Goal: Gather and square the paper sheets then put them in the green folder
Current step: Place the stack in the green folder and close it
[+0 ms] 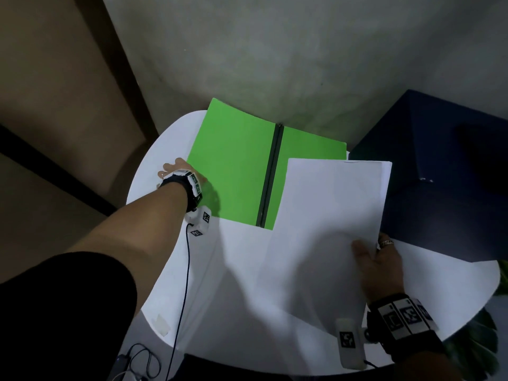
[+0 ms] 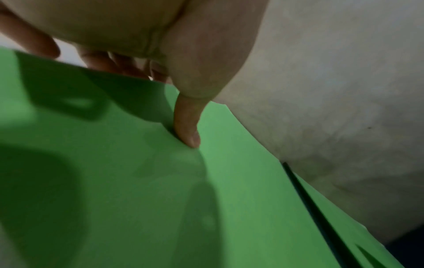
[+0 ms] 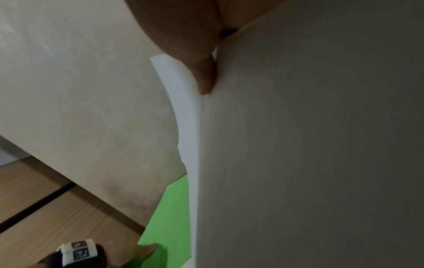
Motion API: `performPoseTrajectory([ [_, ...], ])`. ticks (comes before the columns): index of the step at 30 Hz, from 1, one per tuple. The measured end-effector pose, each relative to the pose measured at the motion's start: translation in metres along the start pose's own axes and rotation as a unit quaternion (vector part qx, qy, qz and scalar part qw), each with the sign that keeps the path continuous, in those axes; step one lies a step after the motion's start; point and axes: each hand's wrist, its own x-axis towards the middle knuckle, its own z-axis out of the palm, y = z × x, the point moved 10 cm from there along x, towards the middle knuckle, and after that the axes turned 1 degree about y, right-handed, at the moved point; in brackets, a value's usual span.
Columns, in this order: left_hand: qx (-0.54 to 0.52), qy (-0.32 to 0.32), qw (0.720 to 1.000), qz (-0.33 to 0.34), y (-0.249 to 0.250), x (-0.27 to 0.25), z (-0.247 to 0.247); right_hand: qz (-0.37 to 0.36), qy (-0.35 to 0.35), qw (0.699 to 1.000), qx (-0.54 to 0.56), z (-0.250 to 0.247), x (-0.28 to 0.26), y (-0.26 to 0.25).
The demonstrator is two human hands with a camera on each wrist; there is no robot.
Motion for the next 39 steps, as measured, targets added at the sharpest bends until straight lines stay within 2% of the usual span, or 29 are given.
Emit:
performPoseTrajectory([
  [4,-0.116,0.048,0.991,0.051,0.011,-0.022,-0.035,-0.005,0.003,1.0,0.0,-0.005,0.0,-0.009],
  [7,-0.107,0.082,0.986,0.1,0.005,-0.05,-0.065,-0.019,-0.009,1.0,-0.023,0.0,0.003,-0.014],
  [9,-0.083,0.093,0.987,0.106,-0.01,-0.066,-0.08,-0.02,-0.019,1.0,-0.002,0.008,0.0,-0.013],
  [12,-0.042,0.091,0.99,0.101,-0.043,-0.086,-0.097,0.003,-0.046,0.996,0.072,0.027,-0.006,0.002],
  [15,0.001,0.093,0.992,0.089,-0.08,-0.11,-0.107,0.057,-0.076,0.988,0.123,0.054,-0.008,0.028],
  [22,0.042,0.104,0.993,0.031,-0.135,-0.143,-0.108,0.162,-0.134,0.975,0.076,0.127,-0.023,0.085],
  [25,0.031,0.103,0.994,0.029,-0.136,-0.149,-0.108,0.194,-0.126,0.97,0.069,0.134,-0.034,0.099],
  [30,0.012,0.093,0.994,0.054,-0.123,-0.156,-0.112,0.208,-0.12,0.969,0.065,0.139,-0.035,0.098],
  [39,0.022,0.108,0.979,0.171,-0.065,-0.199,-0.125,0.217,-0.118,0.969,0.02,0.144,-0.027,0.083],
])
